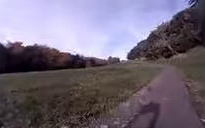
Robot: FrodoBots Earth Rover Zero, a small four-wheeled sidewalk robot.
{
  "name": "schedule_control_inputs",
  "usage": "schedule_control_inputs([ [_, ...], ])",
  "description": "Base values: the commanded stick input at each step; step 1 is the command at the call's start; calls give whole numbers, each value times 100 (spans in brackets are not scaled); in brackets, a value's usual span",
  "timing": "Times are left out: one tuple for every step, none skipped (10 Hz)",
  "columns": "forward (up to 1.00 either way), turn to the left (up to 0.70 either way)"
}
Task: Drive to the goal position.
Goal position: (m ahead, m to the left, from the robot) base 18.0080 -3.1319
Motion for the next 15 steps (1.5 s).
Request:
schedule_control_inputs([
  [85, -34],
  [85, -34],
  [85, -34],
  [85, -34],
  [85, -34],
  [85, -34],
  [85, -34],
  [85, -34],
  [85, -34],
  [85, -34],
  [85, -34],
  [85, -34],
  [85, -34],
  [85, -34],
  [85, -34],
])
